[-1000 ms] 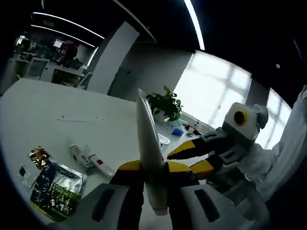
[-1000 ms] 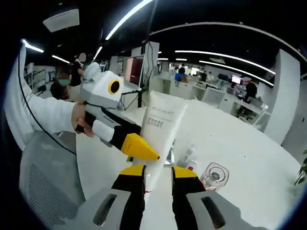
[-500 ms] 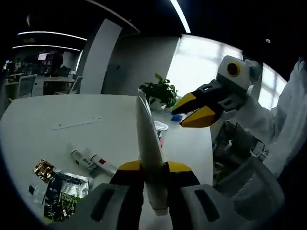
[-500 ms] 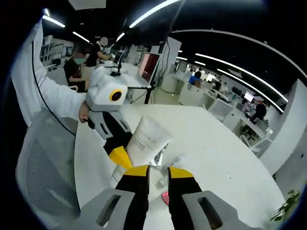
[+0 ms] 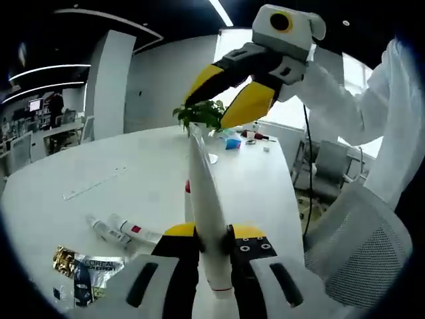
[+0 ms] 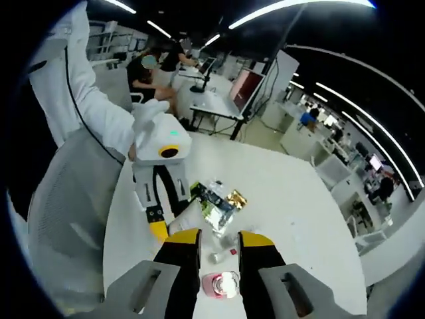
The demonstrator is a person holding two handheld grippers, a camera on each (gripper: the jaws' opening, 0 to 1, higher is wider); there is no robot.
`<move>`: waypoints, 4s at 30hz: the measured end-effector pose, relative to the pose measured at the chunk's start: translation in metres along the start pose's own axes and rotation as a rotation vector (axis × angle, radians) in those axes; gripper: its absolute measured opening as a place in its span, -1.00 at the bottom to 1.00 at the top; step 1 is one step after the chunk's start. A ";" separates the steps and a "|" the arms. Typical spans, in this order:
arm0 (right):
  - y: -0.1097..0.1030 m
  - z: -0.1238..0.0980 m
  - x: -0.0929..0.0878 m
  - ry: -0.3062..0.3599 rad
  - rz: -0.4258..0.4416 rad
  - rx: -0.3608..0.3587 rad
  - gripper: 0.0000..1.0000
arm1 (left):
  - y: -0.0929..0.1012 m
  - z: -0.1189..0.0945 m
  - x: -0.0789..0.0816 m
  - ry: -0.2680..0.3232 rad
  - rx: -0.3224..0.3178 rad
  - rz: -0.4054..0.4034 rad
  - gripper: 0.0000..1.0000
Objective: Arrange the skincare products in the storage area until every visible bottle or jar stands upright without overlapping.
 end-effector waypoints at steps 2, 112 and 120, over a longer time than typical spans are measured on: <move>-0.004 0.002 0.000 -0.050 -0.012 0.080 -0.75 | 0.000 0.002 -0.001 0.002 -0.009 0.009 -0.80; 0.008 0.048 -0.033 -0.399 -0.010 0.263 -0.61 | -0.037 0.000 -0.032 -0.172 0.028 0.180 -0.38; 0.003 0.044 -0.040 -0.331 0.044 0.219 -0.31 | -0.038 -0.023 -0.022 -0.208 0.098 0.126 -0.13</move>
Point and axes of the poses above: the point that each gripper's makers call its tool centre point, and the gripper's own axes: z roughly forward along the fingers, y roughly to its right, x roughly out of its top, the point moved 4 cm from there along -z, roughly backward along the fingers, and after that the axes turned 9 degrees about z, right-handed, at the moved point
